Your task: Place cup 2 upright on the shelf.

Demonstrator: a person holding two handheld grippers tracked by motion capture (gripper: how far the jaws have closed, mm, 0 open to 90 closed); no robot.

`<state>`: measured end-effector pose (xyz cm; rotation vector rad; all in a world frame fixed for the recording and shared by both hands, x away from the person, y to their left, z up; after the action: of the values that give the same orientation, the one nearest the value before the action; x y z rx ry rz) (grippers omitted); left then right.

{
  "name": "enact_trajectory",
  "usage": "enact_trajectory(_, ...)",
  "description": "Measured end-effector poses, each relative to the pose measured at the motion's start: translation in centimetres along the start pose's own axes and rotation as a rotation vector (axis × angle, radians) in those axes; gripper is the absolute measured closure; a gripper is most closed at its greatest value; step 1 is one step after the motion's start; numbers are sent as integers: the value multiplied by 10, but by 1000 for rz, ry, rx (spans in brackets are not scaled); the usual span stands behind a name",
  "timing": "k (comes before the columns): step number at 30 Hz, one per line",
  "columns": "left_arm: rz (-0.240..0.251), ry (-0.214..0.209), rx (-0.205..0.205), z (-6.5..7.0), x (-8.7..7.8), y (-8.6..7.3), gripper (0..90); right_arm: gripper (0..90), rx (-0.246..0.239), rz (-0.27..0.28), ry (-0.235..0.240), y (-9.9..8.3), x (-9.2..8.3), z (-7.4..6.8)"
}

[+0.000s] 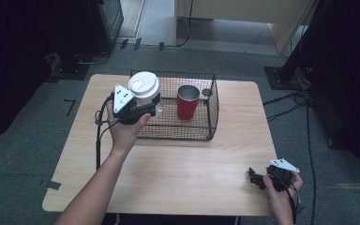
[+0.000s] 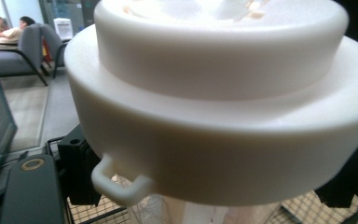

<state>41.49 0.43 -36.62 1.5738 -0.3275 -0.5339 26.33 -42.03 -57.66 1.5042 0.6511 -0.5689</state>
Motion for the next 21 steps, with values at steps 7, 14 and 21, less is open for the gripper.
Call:
enact_trajectory(7, -42, 22, -4, -5, 17, -19, 167, 0, 0, 0, 0, 0, 0, 0)
enact_trajectory(14, -88, 49, -9, -6, 32, -41, 167, 0, 0, -1, 0, 0, 0, 0)
enact_trajectory(21, -127, 62, -2, -6, 42, -57, 167, 0, 1, -1, 1, 0, 0, 0)
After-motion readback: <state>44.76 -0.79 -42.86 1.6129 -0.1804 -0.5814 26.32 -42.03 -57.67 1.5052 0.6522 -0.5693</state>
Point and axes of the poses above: each handheld gripper's, and its own axes: x roughly forward along the jaws, y roughly out of its top, z roughly to its right, the point moved 7 cm from there along x, roughly forward along the jaws, and after that the axes turned 1 degree about x, right-handed, at the moved point
